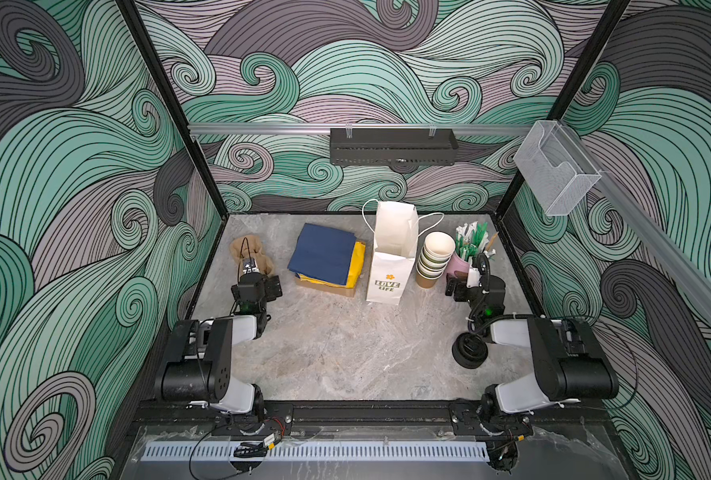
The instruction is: Pack the takeout coffee
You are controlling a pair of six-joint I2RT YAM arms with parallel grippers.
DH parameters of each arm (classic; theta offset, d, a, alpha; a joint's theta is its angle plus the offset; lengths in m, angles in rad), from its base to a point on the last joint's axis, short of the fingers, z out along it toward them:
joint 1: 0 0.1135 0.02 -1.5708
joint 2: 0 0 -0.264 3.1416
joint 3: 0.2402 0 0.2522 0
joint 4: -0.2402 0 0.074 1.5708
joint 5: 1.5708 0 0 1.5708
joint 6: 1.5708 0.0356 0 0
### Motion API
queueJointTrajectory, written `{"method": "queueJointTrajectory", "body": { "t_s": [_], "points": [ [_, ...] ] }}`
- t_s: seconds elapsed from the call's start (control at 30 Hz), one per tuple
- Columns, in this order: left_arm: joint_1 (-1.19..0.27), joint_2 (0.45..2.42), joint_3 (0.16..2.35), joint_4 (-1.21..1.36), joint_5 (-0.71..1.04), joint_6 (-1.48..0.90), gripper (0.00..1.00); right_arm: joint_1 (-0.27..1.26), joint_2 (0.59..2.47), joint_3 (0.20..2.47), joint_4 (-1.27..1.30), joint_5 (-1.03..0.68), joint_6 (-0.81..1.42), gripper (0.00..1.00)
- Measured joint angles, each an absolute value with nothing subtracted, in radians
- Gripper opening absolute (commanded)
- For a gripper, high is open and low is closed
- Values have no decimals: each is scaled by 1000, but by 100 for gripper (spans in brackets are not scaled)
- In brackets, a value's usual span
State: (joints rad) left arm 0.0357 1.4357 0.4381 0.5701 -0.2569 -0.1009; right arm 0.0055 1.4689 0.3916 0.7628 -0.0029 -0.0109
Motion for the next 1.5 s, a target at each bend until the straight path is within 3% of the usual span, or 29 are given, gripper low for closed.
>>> {"method": "queueJointTrajectory", "body": {
  "t_s": [0.27,0.67,1.13,1.5],
  "points": [
    [32,1188,471,411,-242,-163,99,6,1158,498,396,47,51,99],
    [31,931,485,175,-133,-372,99,6,796,548,-198,115,417,95],
    [16,944,692,-93,351,-513,95,6,748,681,-651,-144,578,90],
    [-221,978,783,-224,488,-559,95,10,777,758,-783,-242,587,86]
  ]
}}
